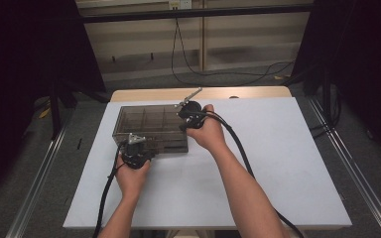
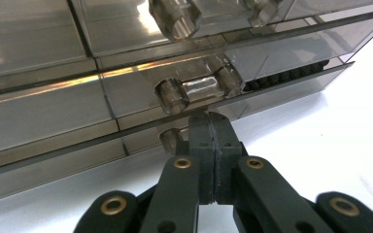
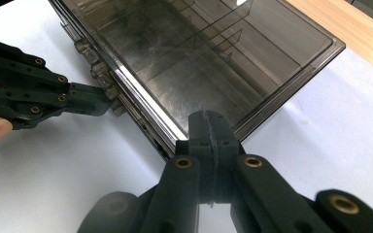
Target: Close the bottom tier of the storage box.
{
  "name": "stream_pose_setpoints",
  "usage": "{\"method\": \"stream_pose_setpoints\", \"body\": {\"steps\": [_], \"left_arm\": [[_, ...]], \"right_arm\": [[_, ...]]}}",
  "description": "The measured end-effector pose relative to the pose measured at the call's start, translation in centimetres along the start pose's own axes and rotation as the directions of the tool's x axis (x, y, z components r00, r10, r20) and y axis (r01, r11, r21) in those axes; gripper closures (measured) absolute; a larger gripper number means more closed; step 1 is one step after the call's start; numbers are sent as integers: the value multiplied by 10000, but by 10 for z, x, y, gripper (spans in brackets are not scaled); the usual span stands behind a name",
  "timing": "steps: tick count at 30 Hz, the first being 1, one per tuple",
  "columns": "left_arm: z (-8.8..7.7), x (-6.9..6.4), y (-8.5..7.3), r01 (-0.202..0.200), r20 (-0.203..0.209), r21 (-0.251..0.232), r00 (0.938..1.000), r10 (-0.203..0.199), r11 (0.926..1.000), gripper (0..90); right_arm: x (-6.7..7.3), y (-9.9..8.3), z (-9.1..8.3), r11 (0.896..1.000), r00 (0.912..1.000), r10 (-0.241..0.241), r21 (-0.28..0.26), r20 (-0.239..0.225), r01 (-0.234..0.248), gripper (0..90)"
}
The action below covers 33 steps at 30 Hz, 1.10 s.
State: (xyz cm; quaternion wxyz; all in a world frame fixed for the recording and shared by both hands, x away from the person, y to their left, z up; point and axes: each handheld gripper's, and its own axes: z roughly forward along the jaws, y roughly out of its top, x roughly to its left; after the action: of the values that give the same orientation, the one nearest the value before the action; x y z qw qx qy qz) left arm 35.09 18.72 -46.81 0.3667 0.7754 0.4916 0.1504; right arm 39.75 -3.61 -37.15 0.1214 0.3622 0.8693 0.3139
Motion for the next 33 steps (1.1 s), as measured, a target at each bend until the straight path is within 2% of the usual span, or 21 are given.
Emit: {"method": "stream_pose_setpoints", "body": {"steps": [20, 33], "left_arm": [[3, 1, 1, 51, -137, -198, 9999, -54, 9998, 897], [3, 1, 0, 44, -93, -22, 9999, -44, 10000, 867]], "right_arm": [[0, 0, 0, 10000, 10000, 74, 17, -23, -74, 900], [0, -1, 0, 10000, 10000, -52, -63, 36, 52, 900]]}}
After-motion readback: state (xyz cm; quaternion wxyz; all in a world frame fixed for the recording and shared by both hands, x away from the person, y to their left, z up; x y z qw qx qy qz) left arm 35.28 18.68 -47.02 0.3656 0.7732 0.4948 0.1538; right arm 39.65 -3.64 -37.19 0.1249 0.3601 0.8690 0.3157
